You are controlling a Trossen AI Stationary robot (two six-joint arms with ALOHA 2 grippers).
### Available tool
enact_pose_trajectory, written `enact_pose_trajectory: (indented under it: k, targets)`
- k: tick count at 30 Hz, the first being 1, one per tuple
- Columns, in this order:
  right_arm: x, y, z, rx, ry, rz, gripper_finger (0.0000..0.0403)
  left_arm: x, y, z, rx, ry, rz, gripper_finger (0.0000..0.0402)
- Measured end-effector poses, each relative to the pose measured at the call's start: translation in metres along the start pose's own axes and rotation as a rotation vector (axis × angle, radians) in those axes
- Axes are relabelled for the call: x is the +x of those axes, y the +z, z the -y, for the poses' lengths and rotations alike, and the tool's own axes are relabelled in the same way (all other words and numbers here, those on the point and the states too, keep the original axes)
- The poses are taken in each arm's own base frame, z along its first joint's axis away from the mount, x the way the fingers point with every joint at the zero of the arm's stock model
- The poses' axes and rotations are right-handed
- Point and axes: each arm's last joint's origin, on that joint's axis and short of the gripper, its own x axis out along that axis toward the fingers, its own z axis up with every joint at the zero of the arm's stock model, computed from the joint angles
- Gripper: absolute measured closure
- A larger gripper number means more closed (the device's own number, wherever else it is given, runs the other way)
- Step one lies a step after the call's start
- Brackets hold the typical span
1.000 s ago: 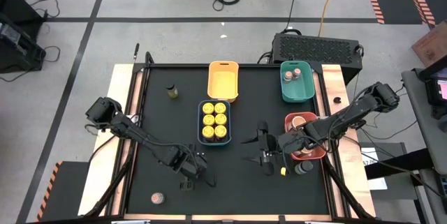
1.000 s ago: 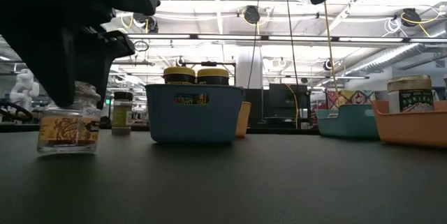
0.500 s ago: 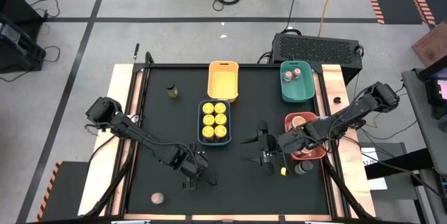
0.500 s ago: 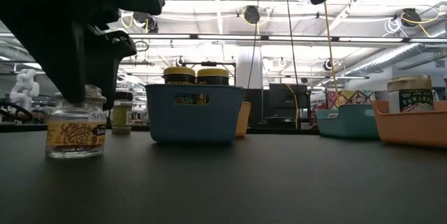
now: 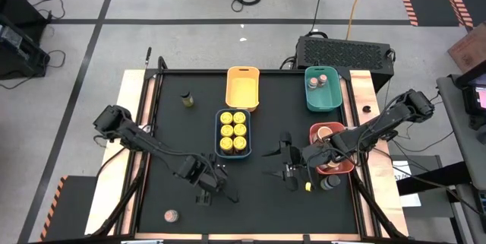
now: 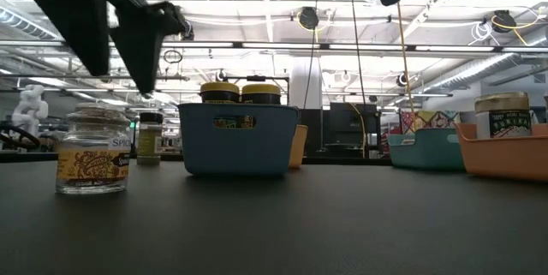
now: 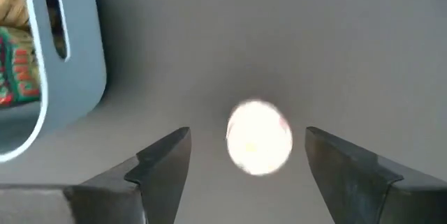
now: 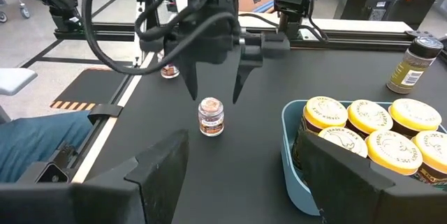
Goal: Sort spices by type
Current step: Put the brown seasoning bottle into the green bin
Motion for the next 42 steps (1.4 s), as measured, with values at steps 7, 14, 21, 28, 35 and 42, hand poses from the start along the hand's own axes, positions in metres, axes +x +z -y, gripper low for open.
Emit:
enact_pose_trajectory:
  k: [7,14,21,28,35,42]
  targets:
    - [0.000,0.000,0.000,0.005,0.000,0.000,0.0140,-0.014,-0.004,-0.003,0.060,0.067,-0.070,0.0120]
    - [0.007,-0.005,-0.001,0.003,-0.002,-0.012,0.0140,-0.049,-0.014,-0.011,0.113,0.217,0.076,0.0120]
    - [0.036,-0.009,-0.004,-0.023,0.015,0.090,0.0140,-0.099,-0.057,-0.042,-0.035,0.321,0.396,0.0120]
    - [0.074,-0.002,-0.005,-0.039,0.102,0.163,0.0140,-0.096,-0.111,-0.065,-0.084,0.285,0.733,0.0120]
    - [0.137,0.007,-0.009,-0.136,0.054,0.040,0.0140,-0.071,-0.147,-0.083,-0.059,0.341,0.991,0.0120]
    - [0.195,-0.001,-0.019,-0.252,0.044,-0.111,0.0140,-0.042,-0.171,-0.106,-0.053,0.484,1.108,0.0120]
